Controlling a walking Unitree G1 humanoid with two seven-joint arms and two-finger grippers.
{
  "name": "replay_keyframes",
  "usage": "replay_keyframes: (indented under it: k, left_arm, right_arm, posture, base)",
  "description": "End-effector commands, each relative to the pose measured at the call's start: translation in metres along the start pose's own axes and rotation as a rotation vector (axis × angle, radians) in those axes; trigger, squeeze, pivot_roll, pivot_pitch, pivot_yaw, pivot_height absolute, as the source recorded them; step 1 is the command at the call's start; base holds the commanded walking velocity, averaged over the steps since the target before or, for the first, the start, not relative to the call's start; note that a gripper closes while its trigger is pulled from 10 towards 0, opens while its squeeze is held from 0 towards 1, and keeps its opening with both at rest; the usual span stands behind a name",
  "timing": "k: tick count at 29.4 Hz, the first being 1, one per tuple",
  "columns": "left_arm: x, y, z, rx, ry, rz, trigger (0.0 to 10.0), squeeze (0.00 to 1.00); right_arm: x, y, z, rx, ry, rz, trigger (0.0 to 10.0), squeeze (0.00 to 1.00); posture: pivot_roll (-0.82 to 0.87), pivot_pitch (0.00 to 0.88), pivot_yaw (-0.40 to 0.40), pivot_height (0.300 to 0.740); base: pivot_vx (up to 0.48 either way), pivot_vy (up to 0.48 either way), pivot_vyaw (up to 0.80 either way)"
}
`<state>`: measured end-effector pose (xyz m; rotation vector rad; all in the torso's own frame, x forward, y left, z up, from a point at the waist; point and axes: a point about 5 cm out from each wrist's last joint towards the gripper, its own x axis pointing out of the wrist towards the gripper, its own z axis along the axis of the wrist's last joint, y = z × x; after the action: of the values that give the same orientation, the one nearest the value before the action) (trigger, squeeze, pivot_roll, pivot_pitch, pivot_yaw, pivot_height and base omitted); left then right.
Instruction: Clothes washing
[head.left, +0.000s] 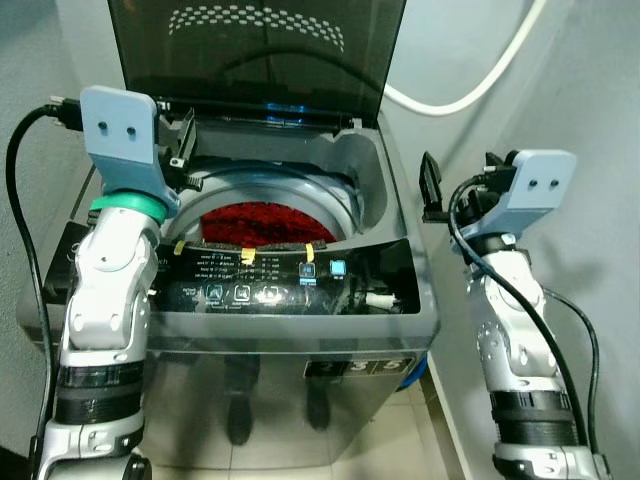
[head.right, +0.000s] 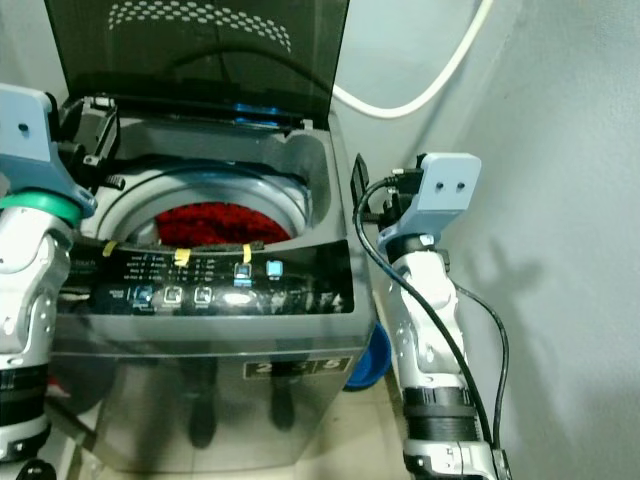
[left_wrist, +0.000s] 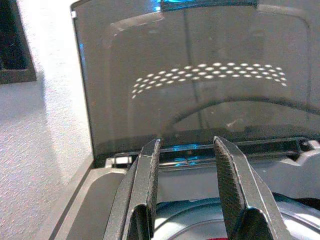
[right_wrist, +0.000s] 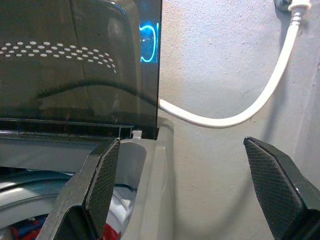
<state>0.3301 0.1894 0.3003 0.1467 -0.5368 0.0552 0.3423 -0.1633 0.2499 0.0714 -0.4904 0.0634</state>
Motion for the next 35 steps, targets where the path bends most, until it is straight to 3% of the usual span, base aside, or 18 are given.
replay_keyframes:
  k: [1, 15, 35]
  left_arm:
    - [0.0018, -0.0050, -0.0006, 0.005, -0.009, 0.003, 10.0, 0.00]
    - [0.0015, -0.0043, -0.0043, 0.023, -0.016, 0.029, 10.0, 0.00]
    - [0.0042, -0.0081, -0.0063, 0.025, -0.021, 0.017, 10.0, 0.00]
  right_arm:
    - [0.0023, -0.0021, 0.0003, -0.005, -0.009, -0.004, 10.0, 0.00]
    - [0.0046, 0.0038, -0.0033, 0.022, -0.005, 0.003, 10.0, 0.00]
    - [0.0033, 0.0047, -0.0052, 0.000, 0.001, 0.001, 10.0, 0.00]
  posture:
    - [0.09, 0.005, -0.060, 0.740]
    - [0.10, 0.012, -0.065, 0.740]
    - [0.09, 0.015, -0.054, 0.740]
  base:
    - [0.000, 0.000, 0.00]
    - [0.000, 0.000, 0.00]
    - [-0.367, 0.000, 0.00]
